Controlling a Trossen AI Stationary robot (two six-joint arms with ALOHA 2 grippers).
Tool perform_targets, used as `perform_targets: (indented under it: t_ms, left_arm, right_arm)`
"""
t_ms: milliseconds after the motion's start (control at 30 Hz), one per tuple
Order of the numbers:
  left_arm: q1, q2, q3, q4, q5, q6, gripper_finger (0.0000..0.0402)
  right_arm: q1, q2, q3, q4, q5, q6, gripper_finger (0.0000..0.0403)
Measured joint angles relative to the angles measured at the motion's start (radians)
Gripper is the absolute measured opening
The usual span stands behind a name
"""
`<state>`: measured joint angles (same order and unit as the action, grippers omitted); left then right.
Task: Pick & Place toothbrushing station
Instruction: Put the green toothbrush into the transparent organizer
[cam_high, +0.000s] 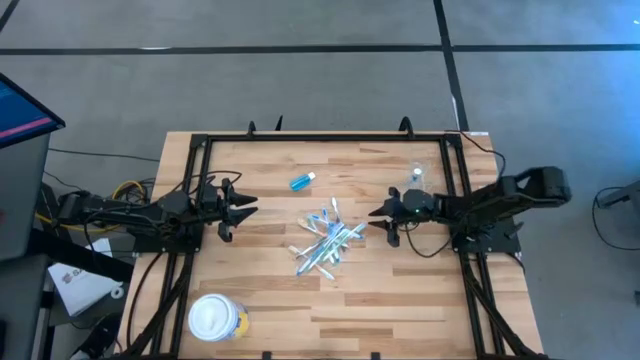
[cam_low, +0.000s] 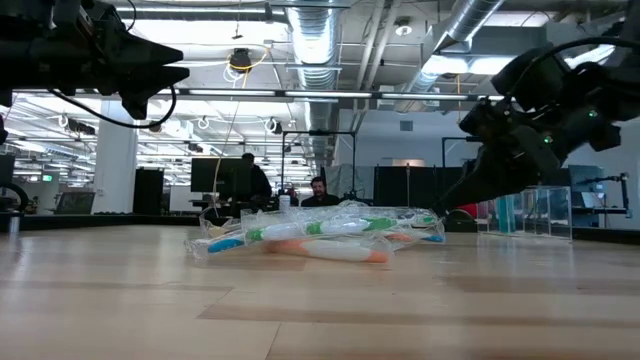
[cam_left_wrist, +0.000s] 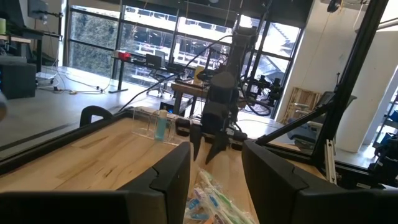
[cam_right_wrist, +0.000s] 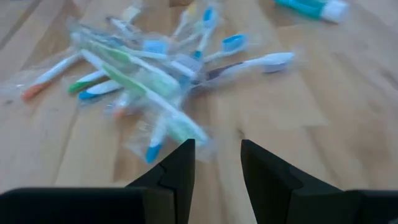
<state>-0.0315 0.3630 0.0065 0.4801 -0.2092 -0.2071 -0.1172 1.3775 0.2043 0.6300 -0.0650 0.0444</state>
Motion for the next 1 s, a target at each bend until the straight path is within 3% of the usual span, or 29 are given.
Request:
perform_targets:
  t_ms: [333,733,1000]
  left_arm:
    - [0.000,0.000,0.000,0.000,0.000,0.000,0.0140]
    - [0.000,0.000,0.000,0.000,0.000,0.000,0.0140]
    - [0.000,0.000,0.000,0.000,0.000,0.000,0.0140]
  right_arm:
    - [-0.047,0.119,0.068,-0.002,-0.074,-0.011,0.0120]
    - [-0.062,0.117,0.068,0.001,-0.098,0.000,0.0118]
    - [-0.061,0.117,0.067,0.002,-0.128,0.001,0.0088]
